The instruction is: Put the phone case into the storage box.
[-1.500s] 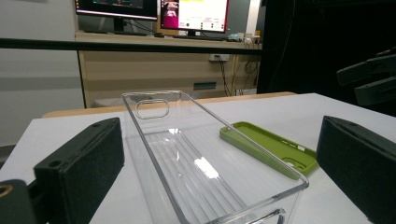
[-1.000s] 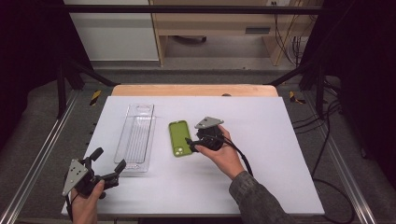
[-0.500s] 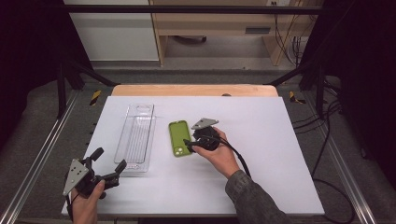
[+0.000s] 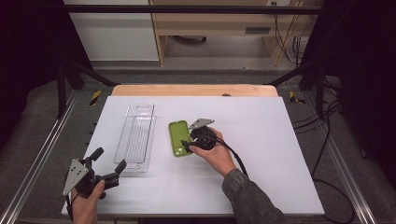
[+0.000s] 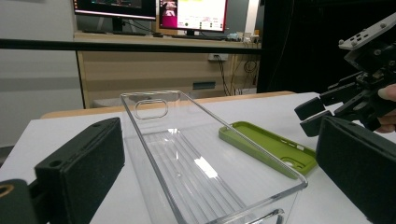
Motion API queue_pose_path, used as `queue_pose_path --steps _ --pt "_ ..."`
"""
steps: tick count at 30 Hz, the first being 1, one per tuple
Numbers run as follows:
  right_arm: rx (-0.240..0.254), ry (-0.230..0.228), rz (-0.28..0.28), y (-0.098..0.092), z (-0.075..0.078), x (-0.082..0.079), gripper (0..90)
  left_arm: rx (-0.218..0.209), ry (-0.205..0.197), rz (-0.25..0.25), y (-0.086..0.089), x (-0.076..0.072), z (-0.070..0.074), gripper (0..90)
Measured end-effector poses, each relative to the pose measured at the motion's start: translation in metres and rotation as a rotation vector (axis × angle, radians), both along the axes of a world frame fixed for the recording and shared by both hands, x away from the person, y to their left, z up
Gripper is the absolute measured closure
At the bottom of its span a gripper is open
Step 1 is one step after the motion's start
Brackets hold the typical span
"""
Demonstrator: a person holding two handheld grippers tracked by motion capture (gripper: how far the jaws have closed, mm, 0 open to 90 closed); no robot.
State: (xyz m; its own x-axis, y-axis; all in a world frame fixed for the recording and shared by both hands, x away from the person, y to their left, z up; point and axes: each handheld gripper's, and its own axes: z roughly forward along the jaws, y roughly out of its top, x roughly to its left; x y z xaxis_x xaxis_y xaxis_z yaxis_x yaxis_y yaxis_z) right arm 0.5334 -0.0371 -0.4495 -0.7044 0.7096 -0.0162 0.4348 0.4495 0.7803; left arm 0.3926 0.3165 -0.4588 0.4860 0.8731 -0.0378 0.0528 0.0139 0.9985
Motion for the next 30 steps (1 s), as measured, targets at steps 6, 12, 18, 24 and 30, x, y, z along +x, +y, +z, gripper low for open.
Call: queue_pose_path --steps 6,12,18,24,30 --pt "-0.012 0.013 0.011 0.005 -0.004 0.001 33.2 0.0 0.0 -0.002 0.0 0.0 0.0 1.1" --pt "-0.018 0.021 0.021 0.01 -0.006 0.001 32.9 0.0 0.001 -0.002 0.0 0.0 0.0 1.2" --pt "-0.027 0.027 0.033 0.016 -0.008 0.0 35.5 0.0 0.002 -0.004 0.0 0.0 0.0 1.2" --pt "-0.053 0.022 0.05 0.019 -0.011 -0.001 51.3 0.001 0.002 -0.005 -0.001 0.0 0.0 1.2" --pt "-0.074 0.018 0.065 0.019 -0.013 0.0 71.9 0.001 0.002 -0.005 -0.001 0.0 0.0 1.2"
